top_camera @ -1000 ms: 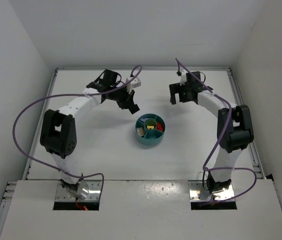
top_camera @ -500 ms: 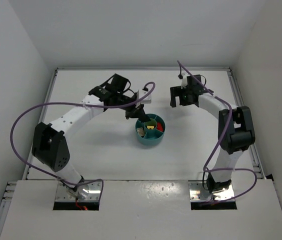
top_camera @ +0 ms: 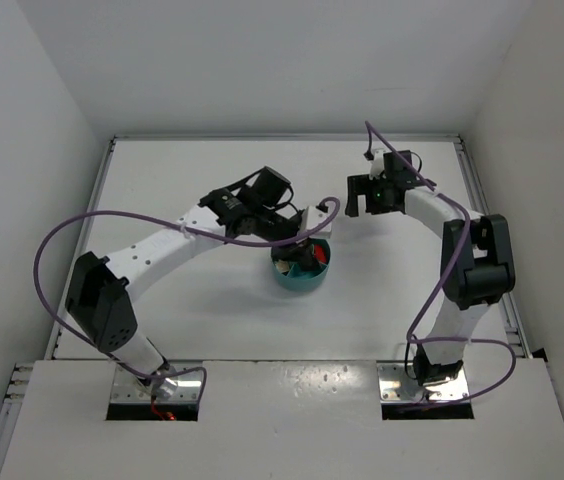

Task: Sort the legos into containers by color

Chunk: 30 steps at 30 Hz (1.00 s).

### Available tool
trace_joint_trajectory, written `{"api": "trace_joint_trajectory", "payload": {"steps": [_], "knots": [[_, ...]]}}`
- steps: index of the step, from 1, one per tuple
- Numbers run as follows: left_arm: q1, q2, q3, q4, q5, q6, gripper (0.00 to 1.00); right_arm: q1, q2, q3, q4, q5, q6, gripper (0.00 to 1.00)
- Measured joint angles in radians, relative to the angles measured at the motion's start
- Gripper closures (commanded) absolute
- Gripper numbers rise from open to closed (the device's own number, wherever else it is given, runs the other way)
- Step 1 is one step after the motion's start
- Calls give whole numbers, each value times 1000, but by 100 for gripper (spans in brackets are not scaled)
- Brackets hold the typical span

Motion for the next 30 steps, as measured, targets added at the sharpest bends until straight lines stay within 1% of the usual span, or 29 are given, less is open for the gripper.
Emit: {"api": "trace_joint_trajectory", "payload": {"steps": [5, 14, 22, 30], "knots": [[-45, 4, -10, 24, -71, -50, 99, -16, 0, 0, -21, -35, 1, 1], [-47, 49, -27, 102, -217, -146, 99, -31, -52, -51, -1, -54, 4, 1], [-51, 51, -75, 118, -262, -162, 99, -31, -94, -75, 12, -54, 8, 1], [-51, 52, -101, 121, -299, -184, 85, -31, -97, -75, 15, -54, 8, 1]]}}
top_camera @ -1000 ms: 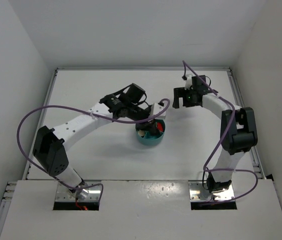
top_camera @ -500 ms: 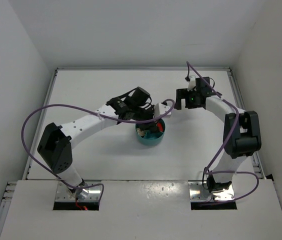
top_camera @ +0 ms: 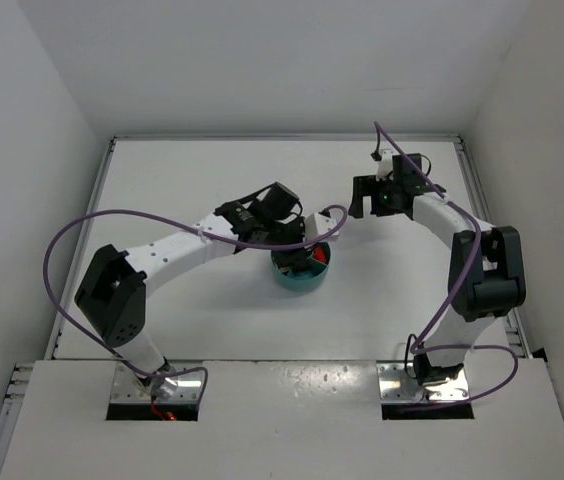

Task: Sort the legos into containers by color

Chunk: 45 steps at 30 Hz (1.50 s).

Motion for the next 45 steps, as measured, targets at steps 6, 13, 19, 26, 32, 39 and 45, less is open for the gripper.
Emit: {"api": "trace_joint_trajectory", "payload": {"steps": [6, 13, 19, 26, 32, 39, 45], "knots": [[0, 2, 0, 16, -7, -12, 77, 0, 0, 0, 0, 0, 0, 1], [0, 23, 0, 26, -9, -34, 13, 0, 0, -3, 2, 0, 0, 1], [3, 25, 3, 28, -6, -68, 0, 0, -2, -13, 12, 0, -1, 1], [81, 15, 67, 20, 50, -128, 0, 0, -21, -24, 28, 3, -21, 1], [189, -23, 80, 45, 106, -212, 0, 0, -45, -45, 36, 9, -56, 1], [438, -29, 10, 137, 149, -387, 0, -5, -74, -90, 45, 23, -93, 1], [636, -36, -46, 177, 90, -471, 0, -27, -99, -130, 44, 37, -120, 1]]}}
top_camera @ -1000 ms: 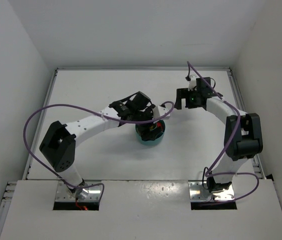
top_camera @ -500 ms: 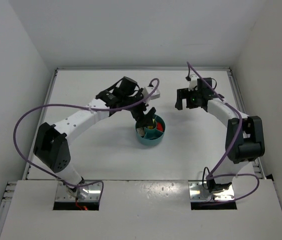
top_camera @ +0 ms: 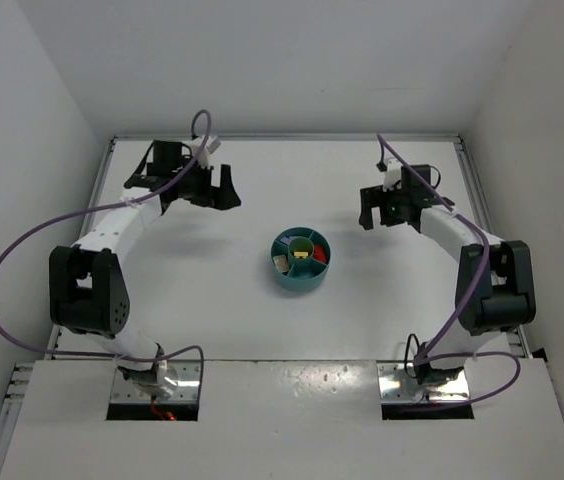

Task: Sort the legos into containers by color

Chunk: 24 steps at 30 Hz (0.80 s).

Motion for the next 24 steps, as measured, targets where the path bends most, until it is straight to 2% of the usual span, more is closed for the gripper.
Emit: {"api": "trace_joint_trajectory", "payload": {"steps": [18, 24], "knots": [[130, -23, -101, 34, -146, 36, 0, -78, -3, -37, 3, 35, -84, 1], [175, -9, -138, 47, -169, 66, 0, -105, 3, -25, -60, 49, -142, 1]]}}
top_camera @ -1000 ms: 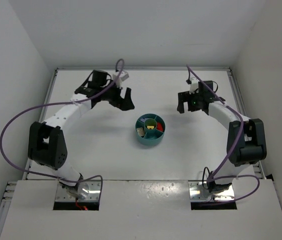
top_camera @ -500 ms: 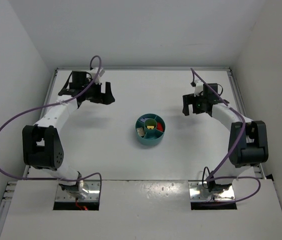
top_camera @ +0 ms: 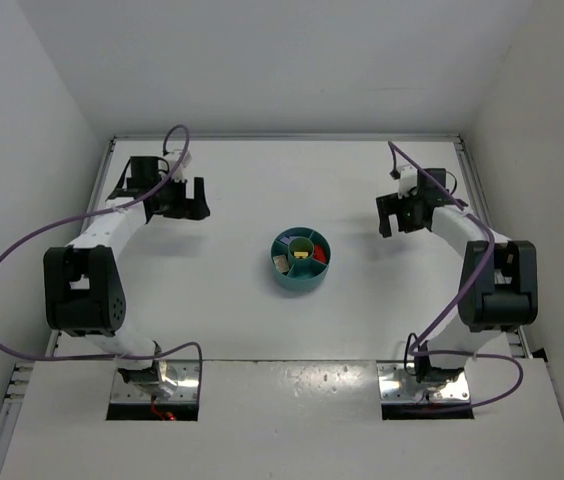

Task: Sort the legos into containers by color

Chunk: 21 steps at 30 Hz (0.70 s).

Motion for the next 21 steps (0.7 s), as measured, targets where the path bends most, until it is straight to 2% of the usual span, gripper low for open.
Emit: {"api": "trace_joint_trajectory", "payload": {"steps": [5, 21], "knots": [[11, 20, -4, 12, -8, 25, 0, -24, 65, 93, -89, 3, -41, 1], [29, 46, -25, 49, -15, 43, 0, -44, 81, 131, -97, 3, -43, 1]]}}
